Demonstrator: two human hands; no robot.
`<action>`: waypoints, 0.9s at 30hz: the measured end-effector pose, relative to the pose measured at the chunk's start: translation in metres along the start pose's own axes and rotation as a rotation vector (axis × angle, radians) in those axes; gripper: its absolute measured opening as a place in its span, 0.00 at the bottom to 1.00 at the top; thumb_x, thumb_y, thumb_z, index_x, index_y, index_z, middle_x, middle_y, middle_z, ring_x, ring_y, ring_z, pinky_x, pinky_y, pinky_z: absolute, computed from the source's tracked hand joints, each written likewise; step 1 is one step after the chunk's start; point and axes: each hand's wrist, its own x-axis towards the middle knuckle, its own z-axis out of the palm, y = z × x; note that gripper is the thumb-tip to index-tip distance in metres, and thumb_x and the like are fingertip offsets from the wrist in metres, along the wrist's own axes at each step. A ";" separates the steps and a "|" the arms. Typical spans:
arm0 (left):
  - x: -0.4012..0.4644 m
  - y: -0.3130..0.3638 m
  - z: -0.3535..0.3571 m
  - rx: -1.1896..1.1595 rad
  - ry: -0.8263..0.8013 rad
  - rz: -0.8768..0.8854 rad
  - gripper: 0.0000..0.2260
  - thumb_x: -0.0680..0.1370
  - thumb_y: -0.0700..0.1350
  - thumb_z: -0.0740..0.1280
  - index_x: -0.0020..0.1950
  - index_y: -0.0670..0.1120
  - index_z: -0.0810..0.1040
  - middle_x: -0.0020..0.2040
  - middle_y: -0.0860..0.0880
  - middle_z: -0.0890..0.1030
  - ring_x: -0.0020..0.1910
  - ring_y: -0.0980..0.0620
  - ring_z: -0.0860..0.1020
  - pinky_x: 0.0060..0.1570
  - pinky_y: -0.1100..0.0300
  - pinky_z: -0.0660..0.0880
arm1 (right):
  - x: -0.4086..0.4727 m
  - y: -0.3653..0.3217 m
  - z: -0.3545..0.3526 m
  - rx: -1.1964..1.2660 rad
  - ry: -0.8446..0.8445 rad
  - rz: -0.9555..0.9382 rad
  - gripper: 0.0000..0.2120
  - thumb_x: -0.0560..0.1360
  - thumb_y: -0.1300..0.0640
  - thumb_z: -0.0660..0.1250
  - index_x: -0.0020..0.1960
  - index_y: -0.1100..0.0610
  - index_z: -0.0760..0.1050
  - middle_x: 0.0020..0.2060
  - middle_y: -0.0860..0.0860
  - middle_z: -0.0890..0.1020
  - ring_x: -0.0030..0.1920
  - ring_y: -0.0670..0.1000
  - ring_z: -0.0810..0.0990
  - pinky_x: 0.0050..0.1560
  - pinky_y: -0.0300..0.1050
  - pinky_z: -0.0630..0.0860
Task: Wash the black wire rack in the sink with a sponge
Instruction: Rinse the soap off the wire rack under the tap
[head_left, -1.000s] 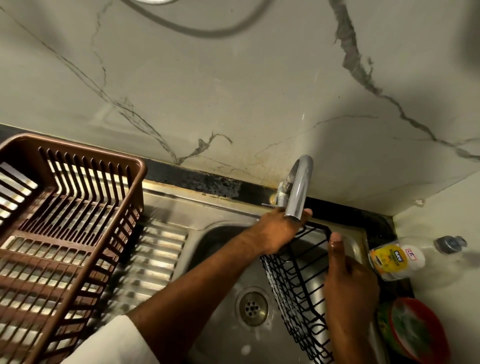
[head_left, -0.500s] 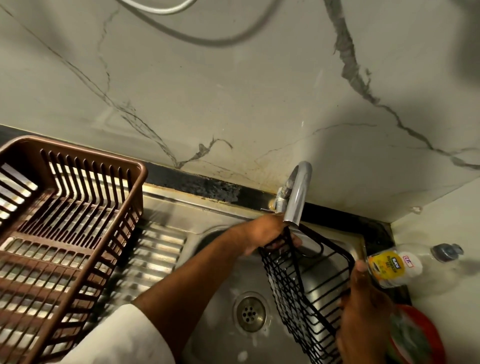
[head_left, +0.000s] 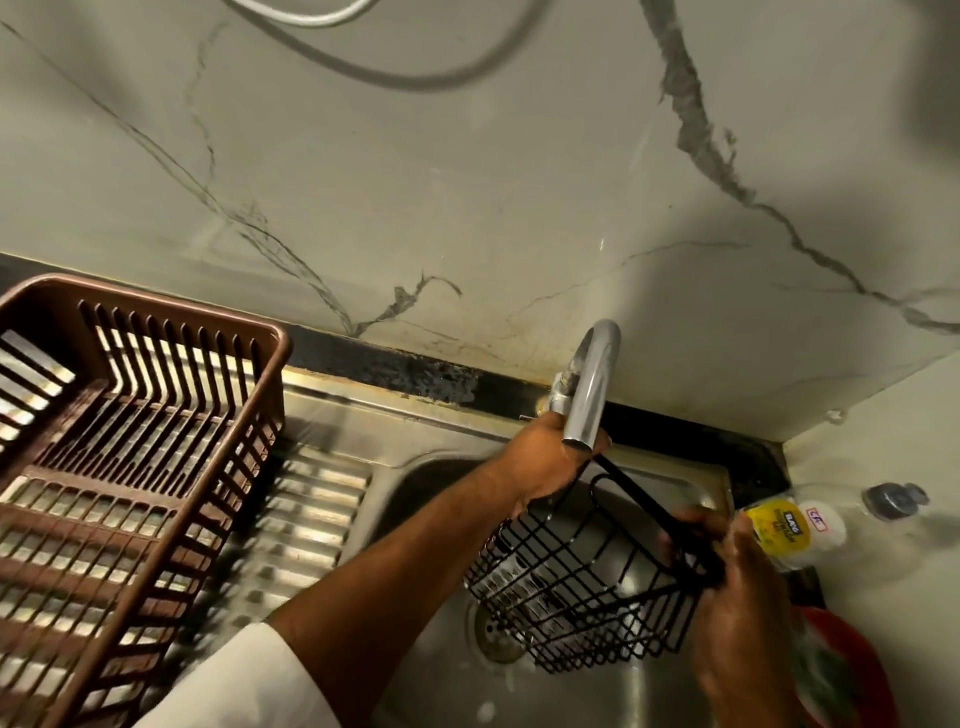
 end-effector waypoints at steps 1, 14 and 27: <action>-0.001 -0.003 0.004 0.019 0.013 0.025 0.13 0.80 0.53 0.69 0.59 0.46 0.76 0.40 0.52 0.76 0.38 0.55 0.75 0.36 0.63 0.71 | -0.002 -0.007 0.000 -0.187 -0.015 -0.024 0.14 0.79 0.40 0.62 0.45 0.46 0.82 0.43 0.46 0.85 0.43 0.46 0.84 0.43 0.43 0.79; -0.008 -0.002 0.005 0.002 -0.176 0.123 0.20 0.79 0.64 0.64 0.35 0.51 0.73 0.30 0.55 0.74 0.30 0.57 0.73 0.38 0.61 0.72 | 0.015 -0.011 0.027 -0.602 -0.077 -0.113 0.32 0.74 0.30 0.56 0.27 0.55 0.70 0.22 0.51 0.69 0.27 0.51 0.67 0.34 0.47 0.64; -0.012 -0.008 -0.005 0.092 -0.274 -0.013 0.23 0.83 0.63 0.56 0.54 0.47 0.81 0.50 0.49 0.84 0.53 0.53 0.82 0.64 0.54 0.74 | 0.023 -0.026 0.023 -0.637 -0.025 -0.040 0.34 0.73 0.31 0.60 0.28 0.60 0.77 0.25 0.59 0.78 0.31 0.62 0.76 0.37 0.52 0.73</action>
